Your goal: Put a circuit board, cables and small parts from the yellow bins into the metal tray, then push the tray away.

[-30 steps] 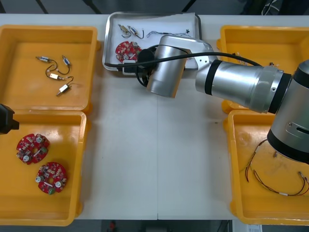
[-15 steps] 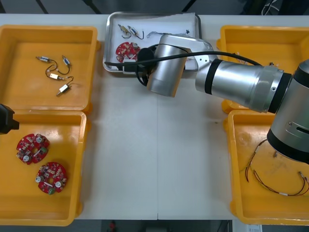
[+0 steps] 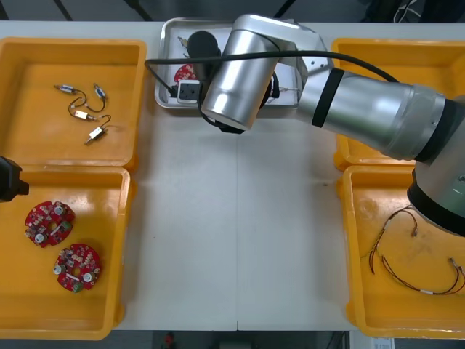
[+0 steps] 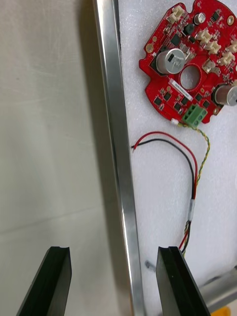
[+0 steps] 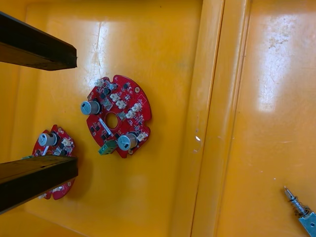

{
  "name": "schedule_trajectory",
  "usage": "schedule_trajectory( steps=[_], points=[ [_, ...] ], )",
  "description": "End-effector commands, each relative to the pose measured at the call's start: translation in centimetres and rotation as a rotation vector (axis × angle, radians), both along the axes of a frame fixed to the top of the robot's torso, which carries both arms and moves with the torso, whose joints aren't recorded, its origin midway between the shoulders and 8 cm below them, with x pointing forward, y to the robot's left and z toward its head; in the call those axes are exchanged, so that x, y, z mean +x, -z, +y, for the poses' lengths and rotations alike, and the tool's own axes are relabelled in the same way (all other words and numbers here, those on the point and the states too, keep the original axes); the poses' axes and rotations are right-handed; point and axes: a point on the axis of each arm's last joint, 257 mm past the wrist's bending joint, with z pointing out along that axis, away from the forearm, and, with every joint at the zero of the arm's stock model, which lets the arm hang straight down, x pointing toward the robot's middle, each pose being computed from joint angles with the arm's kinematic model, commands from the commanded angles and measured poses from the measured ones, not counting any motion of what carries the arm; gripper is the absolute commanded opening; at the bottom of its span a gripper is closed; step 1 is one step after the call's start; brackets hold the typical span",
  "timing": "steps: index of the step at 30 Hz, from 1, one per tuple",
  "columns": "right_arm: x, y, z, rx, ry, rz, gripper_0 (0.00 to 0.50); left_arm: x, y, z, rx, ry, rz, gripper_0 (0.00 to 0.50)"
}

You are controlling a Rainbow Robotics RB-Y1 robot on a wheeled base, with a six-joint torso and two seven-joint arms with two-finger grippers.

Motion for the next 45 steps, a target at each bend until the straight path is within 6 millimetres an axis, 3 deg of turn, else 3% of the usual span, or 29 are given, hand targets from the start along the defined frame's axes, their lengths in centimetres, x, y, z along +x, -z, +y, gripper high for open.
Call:
schedule_trajectory(
  steps=[1, 10, 34, 45],
  points=[
    [-1.5, -4.1, -1.4, 0.124, 0.054, 0.037, 0.5, 0.8, -1.7, 0.0, 0.02, 0.021, -0.046, 0.5],
    [-5.4, -4.2, -6.9, 0.289, 0.281, 0.136, 0.5, 0.8, -1.7, 0.0, 0.02, 0.021, -0.046, 0.5],
    [-13.0, -6.1, -25.8, 0.649, 0.918, 0.272, 0.5, 0.8, -1.7, 0.0, 0.02, 0.021, -0.046, 0.5],
    [-16.4, -5.1, -33.3, 0.775, 1.129, 0.306, 0.5, 0.8, -1.7, 0.0, 0.02, 0.021, -0.046, 0.5]
  ],
)
